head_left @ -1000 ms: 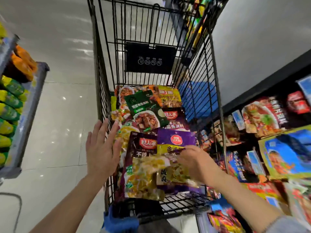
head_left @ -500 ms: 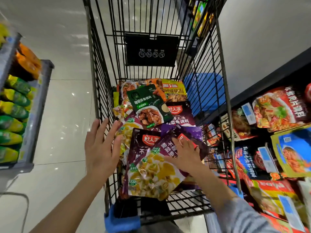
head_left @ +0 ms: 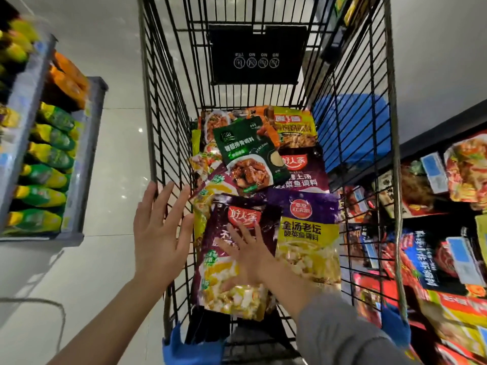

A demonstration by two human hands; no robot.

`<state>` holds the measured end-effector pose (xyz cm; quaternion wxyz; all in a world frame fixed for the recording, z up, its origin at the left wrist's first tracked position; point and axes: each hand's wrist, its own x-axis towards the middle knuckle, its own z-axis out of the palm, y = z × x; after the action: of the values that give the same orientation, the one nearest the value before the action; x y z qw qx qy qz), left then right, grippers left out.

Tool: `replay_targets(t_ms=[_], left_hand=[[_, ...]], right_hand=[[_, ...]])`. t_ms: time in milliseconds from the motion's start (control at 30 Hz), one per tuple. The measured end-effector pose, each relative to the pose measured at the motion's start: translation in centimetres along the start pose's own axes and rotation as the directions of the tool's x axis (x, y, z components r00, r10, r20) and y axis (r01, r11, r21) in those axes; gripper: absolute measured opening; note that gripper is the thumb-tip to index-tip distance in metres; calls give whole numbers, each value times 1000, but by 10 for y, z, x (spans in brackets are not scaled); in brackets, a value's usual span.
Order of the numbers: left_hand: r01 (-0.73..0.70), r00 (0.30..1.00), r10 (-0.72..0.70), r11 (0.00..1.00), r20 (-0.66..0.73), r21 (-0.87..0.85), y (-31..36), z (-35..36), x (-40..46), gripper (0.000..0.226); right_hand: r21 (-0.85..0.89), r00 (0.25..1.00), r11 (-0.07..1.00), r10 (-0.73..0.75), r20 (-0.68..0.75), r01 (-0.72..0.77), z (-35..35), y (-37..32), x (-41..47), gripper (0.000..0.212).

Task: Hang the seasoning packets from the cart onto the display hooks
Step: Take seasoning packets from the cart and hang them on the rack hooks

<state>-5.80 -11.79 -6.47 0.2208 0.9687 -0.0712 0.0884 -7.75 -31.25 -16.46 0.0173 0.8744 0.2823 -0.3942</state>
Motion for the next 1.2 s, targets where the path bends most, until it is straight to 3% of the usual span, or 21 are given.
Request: replay_targets(t_ms=[67, 167, 267, 333, 467, 600, 700, 800, 900, 1000, 1200], left_hand=[[6, 1000, -7, 1000, 14, 13, 1, 1, 0, 48], [-9, 1000, 9, 1000, 10, 13, 1, 1, 0, 47], [-11, 1000, 11, 1000, 9, 24, 1, 1, 0, 48], [5, 1000, -6, 999, 11, 32, 1, 1, 0, 48], [10, 1000, -10, 999, 6, 53, 4, 2, 0, 48], [13, 1000, -13, 995, -1, 99, 4, 2, 1, 47], [13, 1000, -12, 992, -3, 122, 6, 3, 1, 47], [19, 1000, -20, 991, 3, 132, 5, 3, 2, 47], [25, 1000, -26, 991, 2, 130, 6, 3, 2, 47], [5, 1000, -5, 992, -3, 127, 5, 2, 3, 47], [5, 1000, -3, 995, -16, 97, 4, 3, 2, 47]], right_hand=[[18, 999, 998, -54, 6, 54, 1, -3, 2, 109], [216, 994, 973, -58, -91, 76, -11, 14, -4, 97], [413, 924, 910, 132, -358, 29, -28, 57, -12, 75], [478, 850, 875, 309, -427, -77, -41, 101, -9, 64], [422, 760, 809, 558, -332, -410, -73, 194, 13, 57], [279, 748, 769, 633, -201, -576, -89, 246, 37, 64], [215, 791, 794, 599, -122, -568, -90, 256, 51, 68], [184, 787, 798, 599, -147, -574, -91, 255, 58, 67], [131, 714, 769, 633, -301, -626, -103, 251, 58, 41], [76, 746, 791, 601, -287, -607, -112, 248, 53, 35], [257, 713, 776, 631, -306, -576, -99, 231, 17, 28]])
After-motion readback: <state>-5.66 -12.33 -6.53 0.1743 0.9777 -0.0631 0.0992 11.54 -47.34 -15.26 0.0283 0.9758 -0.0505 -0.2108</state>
